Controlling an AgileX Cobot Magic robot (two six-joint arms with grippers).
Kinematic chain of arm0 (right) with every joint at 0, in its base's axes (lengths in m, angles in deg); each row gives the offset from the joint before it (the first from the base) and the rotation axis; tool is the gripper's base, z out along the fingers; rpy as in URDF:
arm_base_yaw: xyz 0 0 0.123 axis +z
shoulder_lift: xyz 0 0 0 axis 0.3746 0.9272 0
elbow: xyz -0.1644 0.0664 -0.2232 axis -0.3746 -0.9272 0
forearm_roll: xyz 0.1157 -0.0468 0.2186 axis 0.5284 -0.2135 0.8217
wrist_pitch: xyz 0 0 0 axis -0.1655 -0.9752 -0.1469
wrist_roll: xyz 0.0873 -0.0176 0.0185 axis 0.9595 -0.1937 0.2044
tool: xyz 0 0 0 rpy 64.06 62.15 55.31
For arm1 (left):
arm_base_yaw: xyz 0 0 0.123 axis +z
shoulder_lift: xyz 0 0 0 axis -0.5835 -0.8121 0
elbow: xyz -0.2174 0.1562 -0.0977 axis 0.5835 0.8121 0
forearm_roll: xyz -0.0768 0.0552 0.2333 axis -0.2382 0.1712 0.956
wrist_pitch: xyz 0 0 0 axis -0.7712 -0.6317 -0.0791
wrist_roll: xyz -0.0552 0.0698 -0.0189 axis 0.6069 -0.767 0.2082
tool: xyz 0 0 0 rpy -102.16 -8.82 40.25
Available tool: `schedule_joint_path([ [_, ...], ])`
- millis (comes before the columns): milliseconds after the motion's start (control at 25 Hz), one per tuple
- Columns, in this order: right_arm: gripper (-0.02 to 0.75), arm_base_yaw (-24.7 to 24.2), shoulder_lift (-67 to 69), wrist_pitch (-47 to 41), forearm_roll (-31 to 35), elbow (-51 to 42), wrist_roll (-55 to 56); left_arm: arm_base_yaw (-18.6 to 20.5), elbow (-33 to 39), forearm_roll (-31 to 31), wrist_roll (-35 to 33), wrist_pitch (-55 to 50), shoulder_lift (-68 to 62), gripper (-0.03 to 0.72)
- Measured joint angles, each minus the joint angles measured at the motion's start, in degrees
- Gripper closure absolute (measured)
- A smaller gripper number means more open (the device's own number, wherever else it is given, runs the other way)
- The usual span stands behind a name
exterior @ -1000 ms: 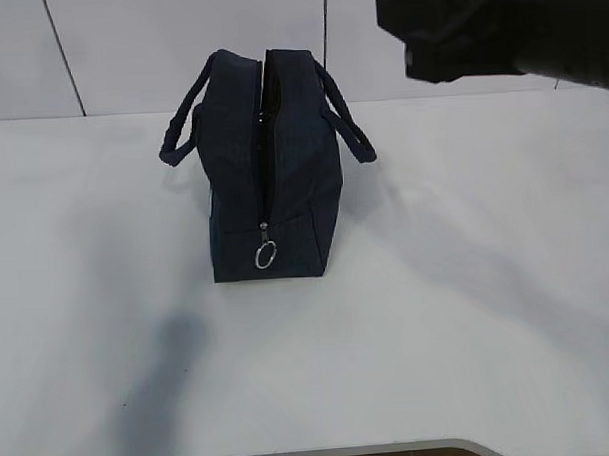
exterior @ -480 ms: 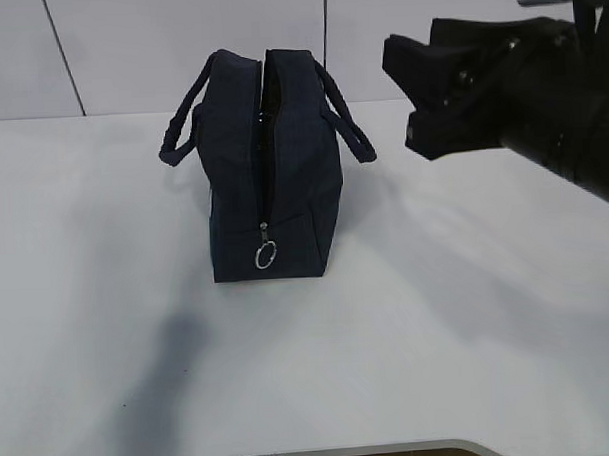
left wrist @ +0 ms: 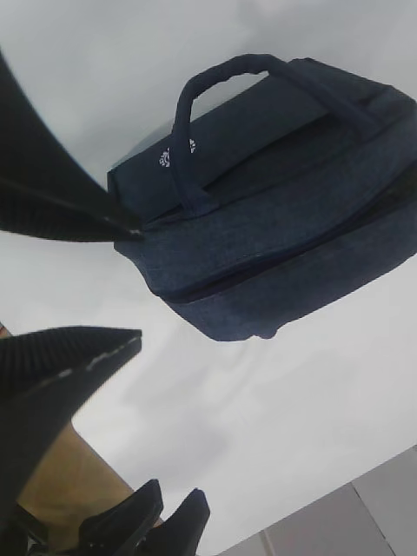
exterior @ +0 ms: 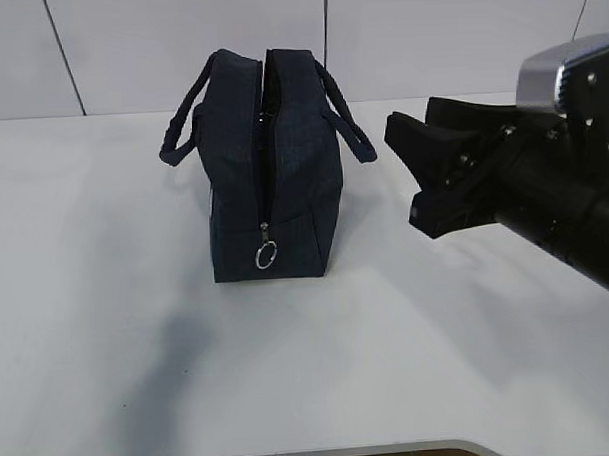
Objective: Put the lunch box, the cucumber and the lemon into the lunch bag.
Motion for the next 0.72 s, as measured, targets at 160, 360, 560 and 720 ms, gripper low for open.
schedule_joint_path([
  [160, 0.397, 0.0, 2.4, 8.6, -5.1, -3.5, 2.8, 0.0, 0.0, 0.1, 0.0, 0.0, 0.0, 0.450],
  [360, 0.404, 0.0, 9.7, 16.7, -10.0, -6.0, 5.1, 0.0, 0.0, 0.1, 0.1, 0.0, 0.0, 0.450],
  [560, 0.405, 0.0, 18.1, 21.2, -16.2, -5.8, 5.2, 0.0, 0.0, 0.1, 0.2, 0.0, 0.0, 0.450],
  [720, 0.405, 0.0, 23.2, 21.5, -17.3, -5.0, 5.2, 0.0, 0.0, 0.1, 0.3, 0.0, 0.0, 0.450],
])
